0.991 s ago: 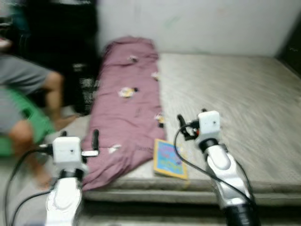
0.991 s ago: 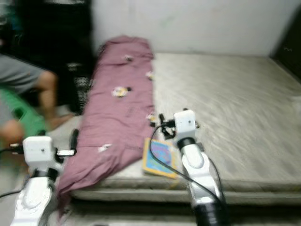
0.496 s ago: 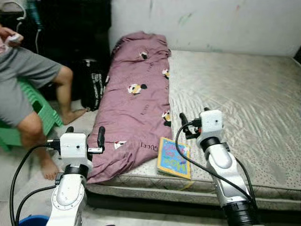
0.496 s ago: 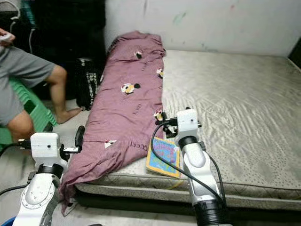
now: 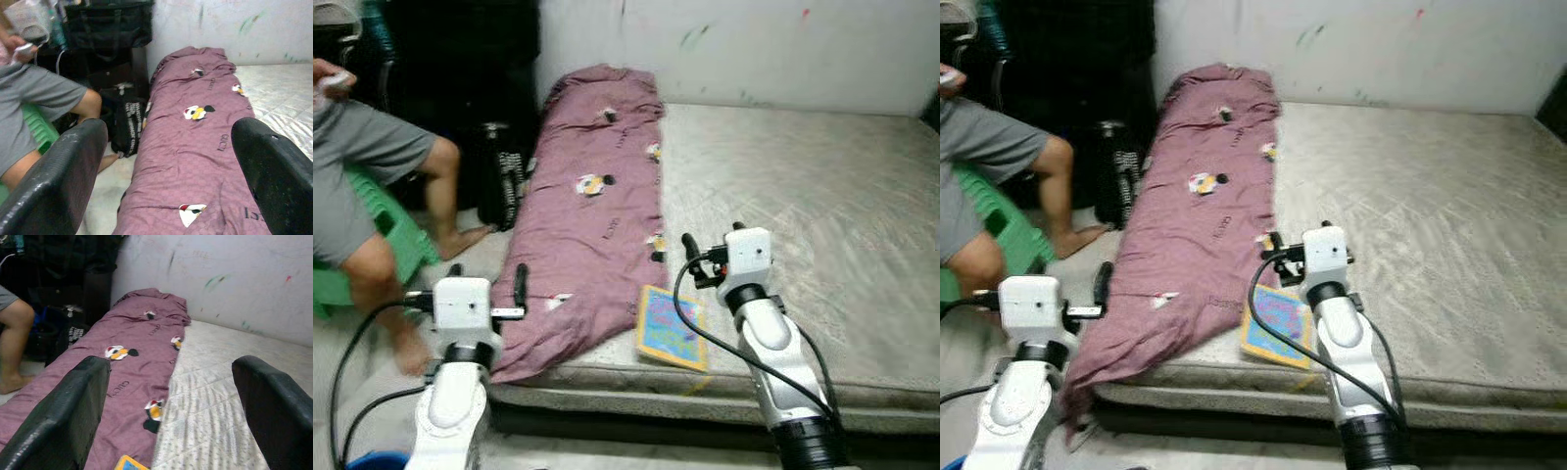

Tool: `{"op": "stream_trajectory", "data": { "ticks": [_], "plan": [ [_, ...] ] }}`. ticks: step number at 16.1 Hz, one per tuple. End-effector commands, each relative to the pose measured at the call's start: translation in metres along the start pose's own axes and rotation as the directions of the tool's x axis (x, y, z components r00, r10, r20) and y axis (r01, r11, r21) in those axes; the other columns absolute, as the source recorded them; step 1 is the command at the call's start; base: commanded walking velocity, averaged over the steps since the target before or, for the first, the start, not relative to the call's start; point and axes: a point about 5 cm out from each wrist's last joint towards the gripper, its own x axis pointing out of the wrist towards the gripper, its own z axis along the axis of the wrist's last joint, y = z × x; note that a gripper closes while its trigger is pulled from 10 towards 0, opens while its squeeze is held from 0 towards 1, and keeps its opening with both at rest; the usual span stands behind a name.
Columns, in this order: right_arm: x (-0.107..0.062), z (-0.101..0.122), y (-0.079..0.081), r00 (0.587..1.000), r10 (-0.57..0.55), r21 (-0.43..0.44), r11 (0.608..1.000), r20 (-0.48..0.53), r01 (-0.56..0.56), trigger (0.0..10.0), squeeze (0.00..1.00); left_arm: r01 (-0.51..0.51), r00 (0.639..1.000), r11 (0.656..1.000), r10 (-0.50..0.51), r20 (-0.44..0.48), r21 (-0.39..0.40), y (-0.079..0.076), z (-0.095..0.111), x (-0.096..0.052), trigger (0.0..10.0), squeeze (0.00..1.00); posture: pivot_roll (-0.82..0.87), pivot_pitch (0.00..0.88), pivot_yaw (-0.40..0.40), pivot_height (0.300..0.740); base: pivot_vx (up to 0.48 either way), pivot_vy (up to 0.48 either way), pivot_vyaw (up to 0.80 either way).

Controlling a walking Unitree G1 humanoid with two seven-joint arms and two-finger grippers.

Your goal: Clean up the room

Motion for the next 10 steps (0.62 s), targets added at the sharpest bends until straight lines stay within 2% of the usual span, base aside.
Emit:
{"op": "stream_trajectory", "data": {
  "ticks": [1,7,10],
  "plan": [
    [-0.0004,-0.0028,-0.0062,1.000,-0.015,-0.006,1.000,-0.013,0.015,10.0,0.00,0.020,1.000,1.000,-0.020,-0.005,-0.007,-0.0043,0.0000,-0.0005,10.0,0.00,-0.02,0.000,-0.042,0.740,0.000,-0.480,0.00],
    [0.0001,-0.0038,-0.0064,1.000,-0.009,-0.010,1.000,-0.018,0.009,10.0,0.00,0.024,1.000,1.000,-0.024,-0.005,-0.017,-0.0058,-0.0006,-0.0002,10.0,0.00,-0.02,0.000,-0.046,0.740,0.000,-0.394,0.00],
    [0.0003,-0.0045,-0.0066,1.000,-0.006,-0.013,1.000,-0.020,0.006,10.0,0.00,0.016,1.000,0.999,-0.016,0.009,-0.033,-0.0066,0.0008,0.0000,10.0,0.00,-0.03,0.000,-0.048,0.740,0.000,0.000,0.00]
  ]
}}
